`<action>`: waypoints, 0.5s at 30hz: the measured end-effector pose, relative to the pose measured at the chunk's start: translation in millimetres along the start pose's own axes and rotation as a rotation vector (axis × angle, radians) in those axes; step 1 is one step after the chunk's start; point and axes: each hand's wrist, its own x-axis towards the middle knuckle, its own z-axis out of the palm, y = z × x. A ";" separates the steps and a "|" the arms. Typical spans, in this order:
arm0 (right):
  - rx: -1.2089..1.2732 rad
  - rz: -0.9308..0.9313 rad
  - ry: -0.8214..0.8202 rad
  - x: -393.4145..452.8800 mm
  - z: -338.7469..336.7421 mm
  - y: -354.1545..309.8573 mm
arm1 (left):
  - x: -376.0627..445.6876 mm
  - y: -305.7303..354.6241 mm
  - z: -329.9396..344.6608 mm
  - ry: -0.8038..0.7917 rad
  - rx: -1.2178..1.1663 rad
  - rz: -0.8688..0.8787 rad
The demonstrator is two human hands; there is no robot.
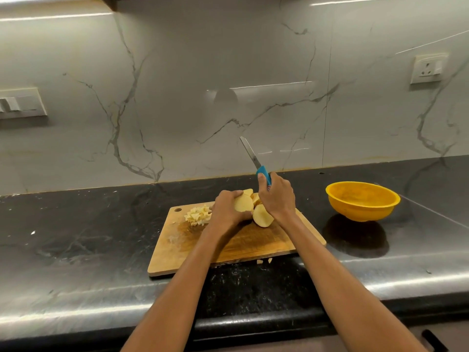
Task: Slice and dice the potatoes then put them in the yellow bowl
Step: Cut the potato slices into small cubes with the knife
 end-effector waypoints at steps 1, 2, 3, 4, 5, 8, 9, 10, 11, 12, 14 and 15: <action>0.011 0.004 0.002 0.2 0.0 0.2 | -0.1 0.0 -0.1 0.007 0.018 0.016; 0.025 0.011 0.001 0.2 0.2 0.4 | -0.1 -0.2 -0.9 0.013 0.039 0.028; 0.044 0.017 0.000 0.0 0.1 0.0 | -0.4 -0.4 -2.5 0.021 0.062 0.033; 0.069 0.020 -0.002 -0.8 -0.6 -0.6 | -1.0 -0.2 -4.4 0.030 0.083 0.036; 0.092 0.015 -0.006 -1.6 -1.1 -0.3 | -1.9 -0.3 -6.2 0.045 0.094 0.046; 0.073 -0.016 -0.016 -7.1 -5.8 0.0 | -7.8 -1.9 -11.6 0.122 0.055 0.091; 0.038 -0.027 -0.022 -9.5 -8.6 -0.8 | -10.0 -3.5 -12.7 0.129 0.041 0.095; 0.004 -0.035 -0.027 -11.9 -10.8 -1.5 | -12.4 -5.5 -13.2 0.115 0.041 0.091; -0.020 -0.038 -0.029 -14.7 -13.4 -2.8 | -15.5 -7.0 -13.7 0.095 0.049 0.085; -0.035 -0.033 -0.031 -17.1 -15.4 -3.4 | -17.8 -8.8 -14.1 0.082 0.052 0.077; -0.040 -0.012 -0.039 -21.7 -18.0 -4.6 | -22.2 -11.4 -16.1 0.099 0.014 0.059; -0.039 0.000 -0.045 -23.8 -19.6 -5.3 | -24.8 -11.8 -17.4 0.115 -0.026 0.049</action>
